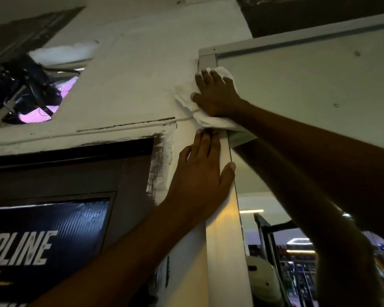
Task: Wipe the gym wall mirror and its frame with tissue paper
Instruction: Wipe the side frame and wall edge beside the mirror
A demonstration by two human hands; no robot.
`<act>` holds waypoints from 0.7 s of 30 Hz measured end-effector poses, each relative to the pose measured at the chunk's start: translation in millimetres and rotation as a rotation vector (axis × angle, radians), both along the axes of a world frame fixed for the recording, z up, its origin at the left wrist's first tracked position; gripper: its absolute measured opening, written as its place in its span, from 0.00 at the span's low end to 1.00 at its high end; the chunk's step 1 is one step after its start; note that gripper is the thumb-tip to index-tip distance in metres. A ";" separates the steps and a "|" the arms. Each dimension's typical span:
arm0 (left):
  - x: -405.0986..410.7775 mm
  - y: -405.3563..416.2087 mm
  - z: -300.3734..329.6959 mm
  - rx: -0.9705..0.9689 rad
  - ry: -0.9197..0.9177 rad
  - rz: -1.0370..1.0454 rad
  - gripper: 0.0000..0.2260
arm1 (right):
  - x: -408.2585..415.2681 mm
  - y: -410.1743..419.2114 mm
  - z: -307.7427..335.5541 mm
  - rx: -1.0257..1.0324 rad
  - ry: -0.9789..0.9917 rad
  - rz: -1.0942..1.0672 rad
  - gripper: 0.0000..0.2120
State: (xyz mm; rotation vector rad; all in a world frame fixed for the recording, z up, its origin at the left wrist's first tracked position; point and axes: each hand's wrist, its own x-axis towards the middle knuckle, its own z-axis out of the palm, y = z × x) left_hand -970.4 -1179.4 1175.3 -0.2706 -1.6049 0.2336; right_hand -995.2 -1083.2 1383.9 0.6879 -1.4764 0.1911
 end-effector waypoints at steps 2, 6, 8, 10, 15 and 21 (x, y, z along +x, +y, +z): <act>-0.7 1.3 -8.8 0.012 -0.008 0.002 0.41 | 3.6 3.7 7.5 0.016 -0.009 -0.007 0.33; 6.5 2.0 -25.6 0.019 -0.063 0.015 0.41 | 11.6 -0.6 7.8 -0.052 -0.030 0.013 0.34; 7.3 -0.4 -37.2 0.000 -0.055 0.024 0.41 | 8.2 -3.6 -21.8 -0.050 -0.032 0.017 0.34; 6.6 -2.8 -58.1 -0.020 -0.033 -0.008 0.40 | 0.9 -1.7 -59.6 -0.011 -0.003 -0.004 0.34; 3.9 -1.1 -111.9 -0.016 -0.062 -0.081 0.37 | 6.6 3.1 -68.3 -0.005 -0.002 -0.026 0.34; -1.4 -1.8 -120.0 -0.023 -0.006 -0.119 0.35 | 9.5 -4.6 -102.3 -0.085 -0.026 -0.025 0.35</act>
